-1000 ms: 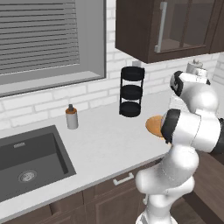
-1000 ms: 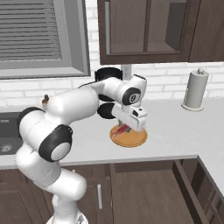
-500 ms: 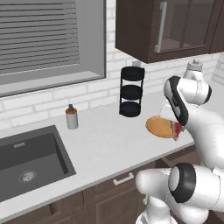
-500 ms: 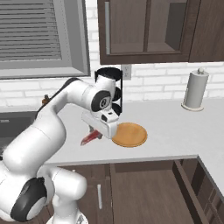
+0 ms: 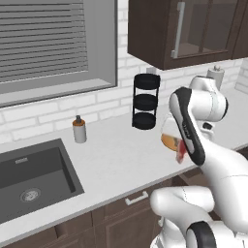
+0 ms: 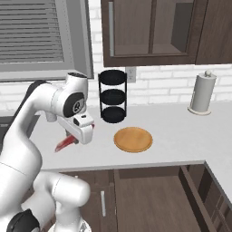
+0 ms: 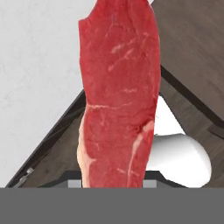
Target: Pick up the knife from the drawer and place it on the cutting board. Then place the meat from the plate to the cutting board.
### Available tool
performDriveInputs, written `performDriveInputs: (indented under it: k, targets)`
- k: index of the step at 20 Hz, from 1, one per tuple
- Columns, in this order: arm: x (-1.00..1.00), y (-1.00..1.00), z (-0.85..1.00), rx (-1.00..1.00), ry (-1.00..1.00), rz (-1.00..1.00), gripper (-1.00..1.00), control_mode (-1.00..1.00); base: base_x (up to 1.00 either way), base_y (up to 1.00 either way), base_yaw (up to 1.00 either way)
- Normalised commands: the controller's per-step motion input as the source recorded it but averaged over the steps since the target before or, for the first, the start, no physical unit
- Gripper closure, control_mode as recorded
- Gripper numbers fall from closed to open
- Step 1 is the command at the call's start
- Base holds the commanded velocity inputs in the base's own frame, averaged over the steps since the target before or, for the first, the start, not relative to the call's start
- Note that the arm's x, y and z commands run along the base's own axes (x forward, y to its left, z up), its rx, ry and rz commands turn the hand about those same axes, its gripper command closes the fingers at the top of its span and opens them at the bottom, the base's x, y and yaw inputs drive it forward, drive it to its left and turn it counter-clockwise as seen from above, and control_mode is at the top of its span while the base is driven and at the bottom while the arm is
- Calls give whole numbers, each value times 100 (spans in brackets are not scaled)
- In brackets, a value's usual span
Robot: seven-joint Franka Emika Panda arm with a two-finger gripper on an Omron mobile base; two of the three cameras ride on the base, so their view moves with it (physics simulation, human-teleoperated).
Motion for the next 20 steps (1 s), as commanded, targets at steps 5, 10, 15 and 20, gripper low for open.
performDriveInputs:
  k: [5, 10, 15, 20]
  targets:
    - [-3, 0, 0, 0, 0, 0, 100, -100, 0, 0, 0]
    - [0, 0, 0, 0, 0, 0, 100, -100, 0, 0, 0]
    - [-9, 5, -1, 0, 0, 0, 100, -100, 0, 0, 0]
    - [0, 0, 0, 0, 0, 0, 100, 100, -53, 57, 3]
